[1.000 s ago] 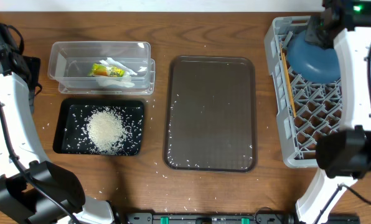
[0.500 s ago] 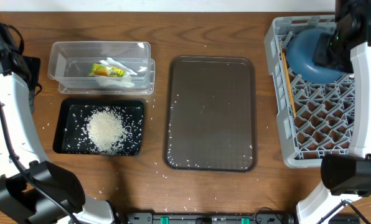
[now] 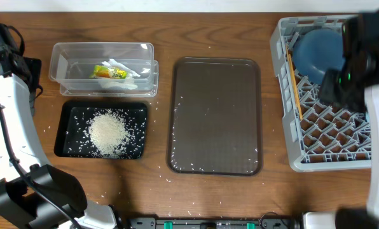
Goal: Sort waste into correct bins and load items into the dishwasher rack
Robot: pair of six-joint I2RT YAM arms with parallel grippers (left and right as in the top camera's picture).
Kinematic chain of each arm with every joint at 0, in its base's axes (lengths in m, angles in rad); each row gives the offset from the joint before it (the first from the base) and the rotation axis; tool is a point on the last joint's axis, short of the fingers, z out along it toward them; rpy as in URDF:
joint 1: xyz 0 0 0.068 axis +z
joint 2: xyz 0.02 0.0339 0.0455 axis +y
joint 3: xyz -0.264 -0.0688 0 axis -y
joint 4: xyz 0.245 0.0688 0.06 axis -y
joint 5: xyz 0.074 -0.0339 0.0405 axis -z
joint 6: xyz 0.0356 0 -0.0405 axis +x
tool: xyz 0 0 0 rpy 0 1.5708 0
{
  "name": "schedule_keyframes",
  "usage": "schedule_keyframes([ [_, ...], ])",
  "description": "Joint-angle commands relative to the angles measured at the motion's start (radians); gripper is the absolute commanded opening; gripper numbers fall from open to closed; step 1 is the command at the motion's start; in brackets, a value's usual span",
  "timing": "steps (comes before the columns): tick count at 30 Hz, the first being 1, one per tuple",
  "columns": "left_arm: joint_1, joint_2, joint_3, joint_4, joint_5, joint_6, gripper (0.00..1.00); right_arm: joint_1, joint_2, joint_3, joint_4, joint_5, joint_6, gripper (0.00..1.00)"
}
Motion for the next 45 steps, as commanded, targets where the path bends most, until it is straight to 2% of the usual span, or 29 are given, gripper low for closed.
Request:
schedule_keyframes([
  [1,0.002,0.008,-0.001,-0.003,-0.012,0.009,0.95,0.013,-0.105,-0.221,0.089,0.002,0.066,0.44],
  [3,0.002,0.008,-0.001,-0.003,-0.013,0.009,0.95,0.013,-0.152,-0.349,0.172,0.004,0.067,0.48],
  [4,0.002,0.008,-0.001,-0.003,-0.013,0.009,0.95,0.013,-0.167,-0.402,0.212,-0.005,0.07,0.98],
  [5,0.002,0.008,-0.001,-0.003,-0.012,0.009,0.95,0.013,-0.178,-0.455,0.262,-0.016,0.085,0.99],
  [13,0.002,0.008,-0.001,-0.003,-0.012,0.009,0.95,0.013,-0.166,-0.734,0.592,-0.182,0.221,0.99],
  [18,0.002,0.008,-0.001,-0.003,-0.012,0.009,0.95,0.013,-0.165,-0.827,0.666,-0.217,0.223,0.99],
  [27,0.002,0.008,-0.001,-0.003,-0.012,0.009,0.95,0.015,-0.166,-0.859,0.605,-0.206,0.195,0.99],
  [37,0.002,0.008,-0.001,-0.003,-0.013,0.009,0.95,0.106,-0.188,-0.859,0.953,-0.26,0.034,0.99],
  [45,0.002,0.008,-0.001,-0.003,-0.013,0.009,0.95,0.145,-0.266,-0.861,1.007,-0.195,0.006,0.99],
])
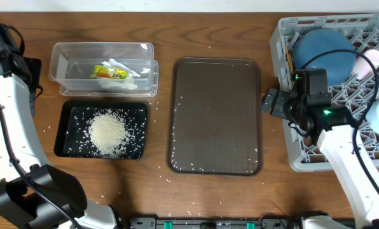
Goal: Sort waste into correct bins and load items into the dishwasher rack
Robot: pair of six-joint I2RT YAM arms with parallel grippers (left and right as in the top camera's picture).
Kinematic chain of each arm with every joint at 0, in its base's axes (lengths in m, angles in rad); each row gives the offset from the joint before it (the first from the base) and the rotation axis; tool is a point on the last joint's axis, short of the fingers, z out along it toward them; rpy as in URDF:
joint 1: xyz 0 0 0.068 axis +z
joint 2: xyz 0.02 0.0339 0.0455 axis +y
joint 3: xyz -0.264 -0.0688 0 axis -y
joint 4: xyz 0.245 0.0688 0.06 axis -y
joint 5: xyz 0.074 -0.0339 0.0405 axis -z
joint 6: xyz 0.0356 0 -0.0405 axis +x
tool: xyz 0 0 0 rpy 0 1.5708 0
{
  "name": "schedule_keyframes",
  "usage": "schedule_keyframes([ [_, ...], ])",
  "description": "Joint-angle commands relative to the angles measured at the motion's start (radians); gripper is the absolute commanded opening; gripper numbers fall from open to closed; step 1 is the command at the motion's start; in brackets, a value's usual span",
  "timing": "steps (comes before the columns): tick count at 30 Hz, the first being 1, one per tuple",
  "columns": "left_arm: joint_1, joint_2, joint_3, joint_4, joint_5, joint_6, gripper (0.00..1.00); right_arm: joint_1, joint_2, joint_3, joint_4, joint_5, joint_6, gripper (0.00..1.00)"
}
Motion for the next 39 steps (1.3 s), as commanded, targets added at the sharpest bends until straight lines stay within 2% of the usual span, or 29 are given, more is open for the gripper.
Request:
schedule_keyframes([
  [1,0.002,0.007,-0.001,-0.003,-0.013,0.009,0.95,0.013,-0.085,-0.003,0.005,0.05,-0.041,0.99],
  [7,0.002,0.007,-0.001,-0.003,-0.013,0.009,0.95,0.014,-0.306,-0.113,0.13,0.062,-0.095,0.99],
  [13,0.002,0.007,-0.001,-0.003,-0.013,0.009,0.95,0.013,-0.521,-0.386,0.408,0.059,-0.101,0.99],
  [16,0.002,0.007,-0.001,-0.003,-0.013,0.009,0.95,0.013,-0.649,-0.552,0.589,-0.01,-0.177,0.99],
  [21,0.002,0.007,-0.001,-0.003,-0.013,0.009,0.95,0.013,-0.824,-0.736,0.759,-0.053,-0.226,0.99],
  [29,0.002,0.007,-0.001,-0.003,-0.013,0.009,0.95,0.011,-1.074,-0.874,0.804,-0.047,-0.252,0.99],
  [39,0.002,0.007,-0.001,-0.003,-0.013,0.009,0.95,0.01,-1.278,-0.982,0.791,-0.041,-0.289,0.99],
])
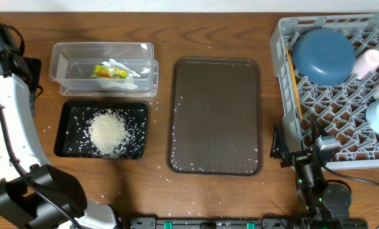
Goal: Sort waste into correct bins and load items into the dishwasher rack
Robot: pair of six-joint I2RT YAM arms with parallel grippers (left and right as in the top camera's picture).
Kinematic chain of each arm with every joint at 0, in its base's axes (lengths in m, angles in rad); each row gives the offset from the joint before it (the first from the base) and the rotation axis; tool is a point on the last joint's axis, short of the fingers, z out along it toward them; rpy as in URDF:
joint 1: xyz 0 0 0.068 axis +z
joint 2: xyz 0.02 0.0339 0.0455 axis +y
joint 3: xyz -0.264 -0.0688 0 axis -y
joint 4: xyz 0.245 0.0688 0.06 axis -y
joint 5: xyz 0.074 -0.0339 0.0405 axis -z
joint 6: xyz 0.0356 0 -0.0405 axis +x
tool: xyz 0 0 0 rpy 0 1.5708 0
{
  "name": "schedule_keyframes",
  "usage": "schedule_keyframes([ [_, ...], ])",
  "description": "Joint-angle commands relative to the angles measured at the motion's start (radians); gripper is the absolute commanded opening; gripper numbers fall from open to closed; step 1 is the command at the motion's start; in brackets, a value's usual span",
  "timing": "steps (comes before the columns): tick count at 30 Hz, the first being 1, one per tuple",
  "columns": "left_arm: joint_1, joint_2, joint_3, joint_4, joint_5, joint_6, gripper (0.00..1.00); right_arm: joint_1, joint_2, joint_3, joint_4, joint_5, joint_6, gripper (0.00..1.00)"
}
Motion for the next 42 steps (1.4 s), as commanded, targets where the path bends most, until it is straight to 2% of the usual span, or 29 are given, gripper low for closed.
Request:
schedule_keyframes([
  [1,0.002,0.008,-0.001,-0.003,-0.012,0.009,0.95,0.01,-0.055,-0.03,-0.035,0.005,-0.042,0.99],
  [10,0.002,0.008,-0.001,-0.003,-0.012,0.009,0.95,-0.013,-0.105,-0.029,-0.248,0.02,-0.042,0.99],
  [42,0.002,0.008,-0.001,-0.003,-0.013,0.009,0.95,-0.014,-0.104,-0.029,-0.24,0.023,-0.042,0.99],
])
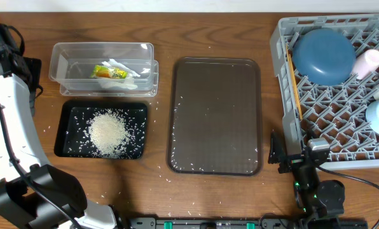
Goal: Sort waste into correct bins and load items into the dishwasher rack
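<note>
A grey dishwasher rack [282, 38] at the right holds a blue bowl [323, 56], a pink cup [367, 62], a pale blue cup and a thin orange stick [295, 89]. A clear bin [56, 63] at the back left holds a yellow wrapper [108, 72] and white scraps. In front of it, a black tray [65, 127] carries a heap of rice [108, 132]. My right gripper [278, 154] is low by the rack's front left corner, its fingers unclear. My left arm [11, 121] runs up the left edge, its gripper end dark and unreadable.
A brown serving tray [215, 114] lies in the middle of the table with only stray rice grains on it. More grains are scattered on the wood around the black tray and near the table's front edge.
My right arm has sunk a little lower and nearer the table's front edge. Everything on the table and in the rack is as it was.
My right arm first hung over the rack, covering part of the blue bowl. Then it was at the rack's left side, with the pink and pale blue cups showing. Later it was drawn back to the front right corner, where it is now. The left arm stayed still.
</note>
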Robot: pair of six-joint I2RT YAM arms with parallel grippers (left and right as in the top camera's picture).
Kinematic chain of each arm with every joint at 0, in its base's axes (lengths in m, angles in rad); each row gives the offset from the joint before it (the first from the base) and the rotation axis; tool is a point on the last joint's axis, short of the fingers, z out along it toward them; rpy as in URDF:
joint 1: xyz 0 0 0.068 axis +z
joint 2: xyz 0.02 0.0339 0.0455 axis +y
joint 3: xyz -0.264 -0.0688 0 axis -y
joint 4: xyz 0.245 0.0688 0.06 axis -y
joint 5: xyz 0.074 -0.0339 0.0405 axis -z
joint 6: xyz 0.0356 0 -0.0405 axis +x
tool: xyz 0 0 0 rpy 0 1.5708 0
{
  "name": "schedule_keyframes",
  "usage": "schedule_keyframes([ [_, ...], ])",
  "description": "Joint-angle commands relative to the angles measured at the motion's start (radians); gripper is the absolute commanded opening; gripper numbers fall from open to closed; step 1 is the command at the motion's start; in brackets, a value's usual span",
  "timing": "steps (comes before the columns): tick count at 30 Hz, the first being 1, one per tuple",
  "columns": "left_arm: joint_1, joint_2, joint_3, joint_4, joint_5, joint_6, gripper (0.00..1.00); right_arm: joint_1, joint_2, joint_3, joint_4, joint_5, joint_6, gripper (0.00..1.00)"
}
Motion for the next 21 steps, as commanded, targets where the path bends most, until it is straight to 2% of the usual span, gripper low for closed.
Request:
schedule_keyframes([
  [1,0.002,0.008,-0.001,-0.003,-0.013,0.009,0.95,-0.005,-0.006,-0.002,-0.005,0.01,-0.011,0.99],
  [17,0.002,0.012,-0.001,-0.003,-0.014,0.01,0.95,-0.005,-0.006,-0.002,-0.005,0.01,-0.011,0.99],
  [21,0.002,0.005,-0.002,-0.072,0.002,0.069,0.95,-0.005,-0.006,-0.002,-0.005,0.01,-0.011,0.99],
])
